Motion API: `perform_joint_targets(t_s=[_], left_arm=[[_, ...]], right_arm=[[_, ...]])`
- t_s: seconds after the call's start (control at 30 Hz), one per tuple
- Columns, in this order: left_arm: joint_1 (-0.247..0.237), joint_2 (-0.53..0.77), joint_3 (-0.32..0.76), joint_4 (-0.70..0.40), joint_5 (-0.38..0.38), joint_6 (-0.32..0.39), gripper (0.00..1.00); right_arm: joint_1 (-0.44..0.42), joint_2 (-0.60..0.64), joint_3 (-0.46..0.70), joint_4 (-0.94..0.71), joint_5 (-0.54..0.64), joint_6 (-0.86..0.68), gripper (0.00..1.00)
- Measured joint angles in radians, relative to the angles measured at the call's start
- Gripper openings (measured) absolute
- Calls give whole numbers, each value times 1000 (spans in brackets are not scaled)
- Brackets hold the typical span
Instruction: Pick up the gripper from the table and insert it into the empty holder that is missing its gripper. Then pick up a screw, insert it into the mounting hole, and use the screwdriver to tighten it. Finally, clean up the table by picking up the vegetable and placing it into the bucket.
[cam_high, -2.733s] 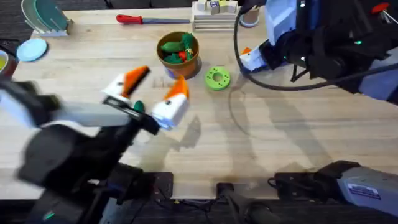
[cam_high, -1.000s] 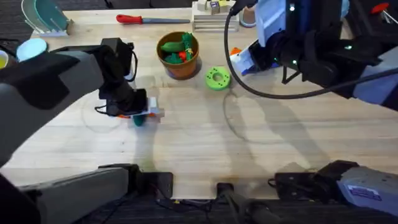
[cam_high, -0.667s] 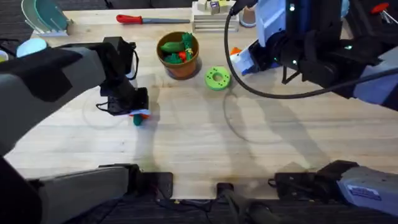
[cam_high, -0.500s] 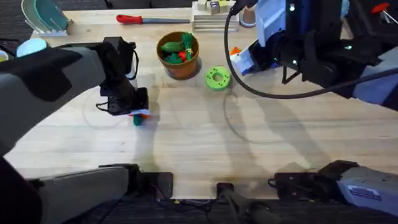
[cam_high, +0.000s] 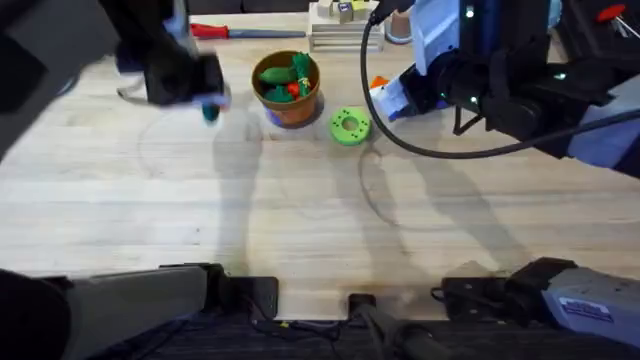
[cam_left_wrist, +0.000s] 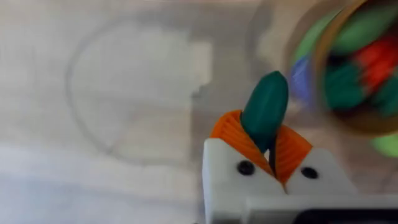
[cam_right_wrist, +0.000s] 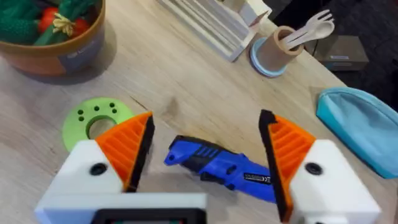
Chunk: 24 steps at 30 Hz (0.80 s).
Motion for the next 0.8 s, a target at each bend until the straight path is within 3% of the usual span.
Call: perform_joint_targets(t_s=[0.17,0.33,0.5,0.7,0.73,0.77,0.8], left_arm=[[-4,-1,81,211,173,-37,22],[-54,12,82,340,271,-120,22],[-113,83,82,312,304,-148,21],[-126,205,81,290,314,-164,21],[-126,214,80,290,314,-167,33],[-126,216,80,290,315,-170,115],[-126,216,80,290,317,-169,257]], right_arm=[[1,0,0,0,0,0,991],[29,0,0,0,0,0,991],[73,-15,0,-3,0,0,991],[82,-55,0,-2,-3,0,991],[82,-61,0,-3,-3,1,992],[82,-69,0,-3,-3,5,991],[82,-79,0,-3,-3,12,991]])
